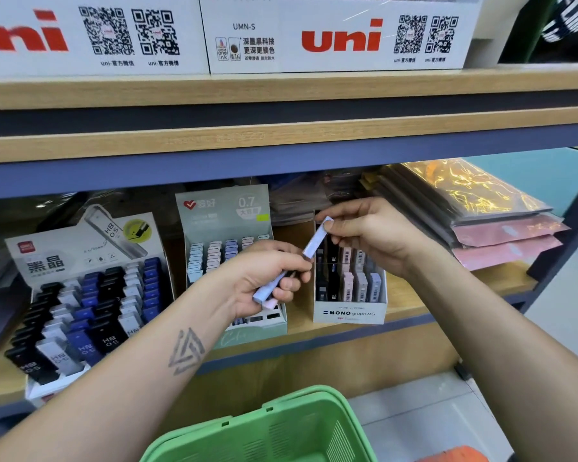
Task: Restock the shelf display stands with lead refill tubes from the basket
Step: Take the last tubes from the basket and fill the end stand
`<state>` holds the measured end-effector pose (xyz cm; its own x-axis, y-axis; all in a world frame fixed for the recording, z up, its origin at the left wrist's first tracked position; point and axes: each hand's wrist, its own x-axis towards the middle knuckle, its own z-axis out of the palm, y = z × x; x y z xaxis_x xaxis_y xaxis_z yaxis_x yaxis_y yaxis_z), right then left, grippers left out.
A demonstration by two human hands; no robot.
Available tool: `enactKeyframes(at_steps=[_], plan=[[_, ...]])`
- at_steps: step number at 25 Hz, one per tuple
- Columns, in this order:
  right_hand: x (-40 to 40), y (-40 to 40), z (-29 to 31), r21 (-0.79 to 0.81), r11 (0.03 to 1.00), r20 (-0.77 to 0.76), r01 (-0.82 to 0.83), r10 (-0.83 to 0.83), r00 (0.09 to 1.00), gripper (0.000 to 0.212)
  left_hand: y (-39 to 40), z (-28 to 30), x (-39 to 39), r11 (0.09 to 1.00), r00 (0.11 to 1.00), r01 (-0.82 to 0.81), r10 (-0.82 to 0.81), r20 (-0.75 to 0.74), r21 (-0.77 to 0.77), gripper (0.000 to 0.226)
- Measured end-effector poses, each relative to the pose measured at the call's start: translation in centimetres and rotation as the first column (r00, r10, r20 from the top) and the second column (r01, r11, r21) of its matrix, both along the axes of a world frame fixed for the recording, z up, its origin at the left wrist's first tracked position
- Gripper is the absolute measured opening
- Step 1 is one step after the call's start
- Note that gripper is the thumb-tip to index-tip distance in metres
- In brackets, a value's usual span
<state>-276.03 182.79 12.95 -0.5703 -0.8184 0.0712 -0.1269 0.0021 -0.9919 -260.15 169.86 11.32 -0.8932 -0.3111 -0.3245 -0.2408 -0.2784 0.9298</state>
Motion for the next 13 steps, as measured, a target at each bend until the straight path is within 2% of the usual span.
enactKeyframes(at_steps=[2, 8, 10, 13], plan=[[-0.2, 0.2, 0.0, -0.012, 1.0, 0.018, 0.024, -0.024, 1.0, 0.017, -0.1, 0.2, 0.0, 0.996, 0.999, -0.038, 0.037, 0.011, 0.085, 0.007], [-0.6, 0.9, 0.1, -0.018, 1.0, 0.01, -0.022, 0.022, 1.0, 0.014, 0.0, -0.1, -0.8, 0.986, 0.995, -0.053, 0.039, 0.09, 0.16, 0.024], [-0.7, 1.3, 0.1, -0.03, 0.998, 0.017, -0.049, 0.05, 0.999, 0.012, 0.1, -0.4, -1.0, 0.999, 0.996, -0.017, 0.013, 0.087, 0.049, 0.029], [-0.9, 2.5, 0.1, -0.058, 0.994, 0.022, -0.096, 0.097, 0.995, 0.022, 1.0, -0.4, -1.2, 0.994, 0.998, -0.069, 0.068, -0.009, -0.083, 0.02]])
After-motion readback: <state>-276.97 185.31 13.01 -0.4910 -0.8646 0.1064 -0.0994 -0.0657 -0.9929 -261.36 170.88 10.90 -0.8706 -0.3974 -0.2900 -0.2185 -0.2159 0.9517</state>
